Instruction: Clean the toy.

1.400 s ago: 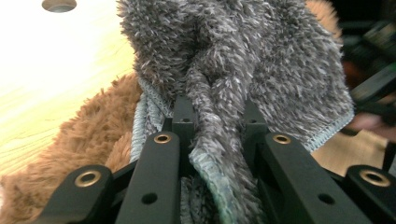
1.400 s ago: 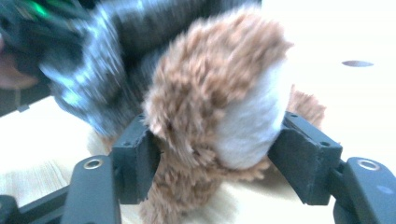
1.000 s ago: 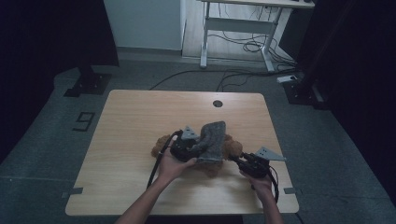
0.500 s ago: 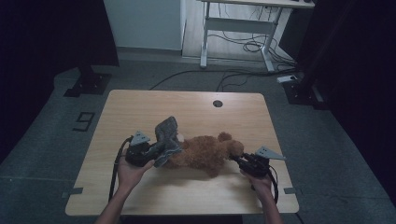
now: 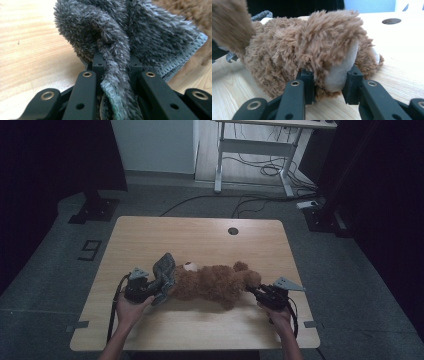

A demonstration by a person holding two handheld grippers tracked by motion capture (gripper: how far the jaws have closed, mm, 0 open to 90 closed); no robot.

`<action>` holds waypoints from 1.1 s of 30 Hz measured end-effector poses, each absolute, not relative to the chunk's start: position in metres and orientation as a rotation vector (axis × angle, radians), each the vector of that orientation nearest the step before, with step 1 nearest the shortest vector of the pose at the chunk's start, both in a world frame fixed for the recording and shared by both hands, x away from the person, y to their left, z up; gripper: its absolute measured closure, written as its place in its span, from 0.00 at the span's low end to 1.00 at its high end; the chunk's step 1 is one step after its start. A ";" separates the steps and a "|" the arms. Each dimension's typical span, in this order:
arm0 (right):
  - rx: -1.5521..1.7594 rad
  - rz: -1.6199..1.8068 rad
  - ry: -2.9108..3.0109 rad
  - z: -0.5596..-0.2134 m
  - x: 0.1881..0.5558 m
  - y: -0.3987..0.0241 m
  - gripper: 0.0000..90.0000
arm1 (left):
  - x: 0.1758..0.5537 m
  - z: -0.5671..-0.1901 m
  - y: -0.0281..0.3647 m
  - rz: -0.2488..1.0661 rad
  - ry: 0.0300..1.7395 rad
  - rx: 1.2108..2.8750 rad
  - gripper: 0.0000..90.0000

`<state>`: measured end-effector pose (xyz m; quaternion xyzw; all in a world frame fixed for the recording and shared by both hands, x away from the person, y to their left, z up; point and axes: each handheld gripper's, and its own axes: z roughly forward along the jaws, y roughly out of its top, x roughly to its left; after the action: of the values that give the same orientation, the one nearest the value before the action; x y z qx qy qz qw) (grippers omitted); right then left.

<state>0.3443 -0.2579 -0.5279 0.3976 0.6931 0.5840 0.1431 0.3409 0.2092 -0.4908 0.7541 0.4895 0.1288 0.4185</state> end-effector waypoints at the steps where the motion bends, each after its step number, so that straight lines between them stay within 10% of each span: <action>1: 1.147 1.683 1.998 -0.528 0.344 -0.258 0.75 | 0.340 -0.483 0.208 0.340 1.210 1.877 0.83; 12: 1.145 1.681 1.992 -0.527 0.344 -0.258 0.75 | 0.343 -0.396 0.099 0.342 0.865 1.886 0.83; 21: 1.141 1.681 1.991 -0.527 0.343 -0.259 0.75 | 0.371 -0.422 -0.017 0.237 0.783 2.123 0.82; 33: 1.125 1.672 2.024 -0.528 0.343 -0.259 0.75 | 0.355 -0.438 0.051 0.250 0.849 2.005 0.83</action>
<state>0.3432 -0.2588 -0.5279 0.3898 0.7015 0.5795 0.1421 0.3547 0.0506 -0.4384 0.8135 0.3446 0.1013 0.4574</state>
